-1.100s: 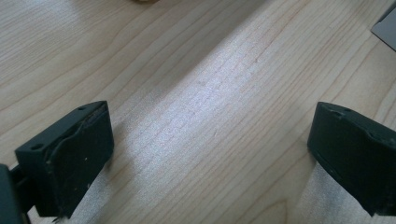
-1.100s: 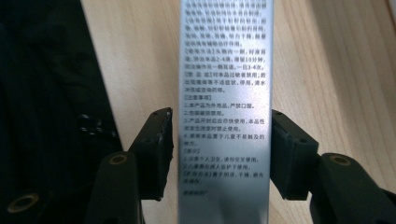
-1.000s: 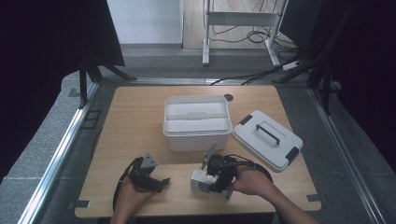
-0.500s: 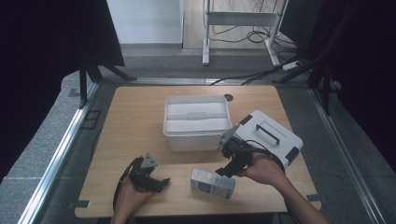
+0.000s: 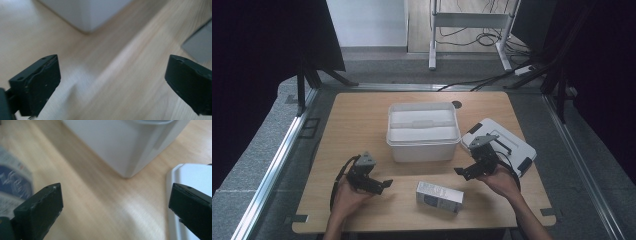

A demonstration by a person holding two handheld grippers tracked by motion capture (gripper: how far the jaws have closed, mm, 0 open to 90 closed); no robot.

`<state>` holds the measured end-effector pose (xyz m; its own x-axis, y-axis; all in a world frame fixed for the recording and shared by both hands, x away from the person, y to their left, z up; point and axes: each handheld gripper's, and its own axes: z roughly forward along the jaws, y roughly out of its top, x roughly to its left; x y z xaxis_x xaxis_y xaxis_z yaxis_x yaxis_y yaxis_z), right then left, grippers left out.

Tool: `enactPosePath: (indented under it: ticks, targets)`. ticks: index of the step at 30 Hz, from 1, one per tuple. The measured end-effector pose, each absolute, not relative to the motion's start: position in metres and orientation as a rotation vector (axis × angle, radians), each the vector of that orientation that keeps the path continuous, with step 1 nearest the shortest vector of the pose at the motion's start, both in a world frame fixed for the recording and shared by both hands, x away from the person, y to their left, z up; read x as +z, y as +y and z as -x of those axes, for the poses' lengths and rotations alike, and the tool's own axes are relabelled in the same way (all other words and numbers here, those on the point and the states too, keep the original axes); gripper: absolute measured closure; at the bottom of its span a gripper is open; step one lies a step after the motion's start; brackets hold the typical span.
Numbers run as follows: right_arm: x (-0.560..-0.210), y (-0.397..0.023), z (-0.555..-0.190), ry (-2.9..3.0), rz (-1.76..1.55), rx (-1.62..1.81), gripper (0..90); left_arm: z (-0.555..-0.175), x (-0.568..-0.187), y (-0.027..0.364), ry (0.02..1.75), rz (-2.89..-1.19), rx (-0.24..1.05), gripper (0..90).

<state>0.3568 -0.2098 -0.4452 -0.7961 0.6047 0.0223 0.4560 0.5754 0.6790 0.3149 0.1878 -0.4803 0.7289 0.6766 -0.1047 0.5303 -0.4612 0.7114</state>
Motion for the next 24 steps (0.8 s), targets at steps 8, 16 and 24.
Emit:
enactPosePath:
  ticks: [8, 16, 24]
  targets:
    - [-0.457, -0.199, -0.385, 2.554, -0.893, 1.125, 0.0, -0.357, -0.456, 0.174, 0.846, -2.222, 0.267, 1.1]
    - [-0.460, -0.183, -0.406, 2.539, -0.871, 1.193, 11.8, -0.387, -0.454, 0.156, 0.827, -2.230, 0.256, 5.0]
    - [-0.457, -0.183, -0.400, 2.508, -0.855, 1.156, 15.2, -0.379, -0.452, 0.153, 0.777, -2.271, 0.252, 3.0]
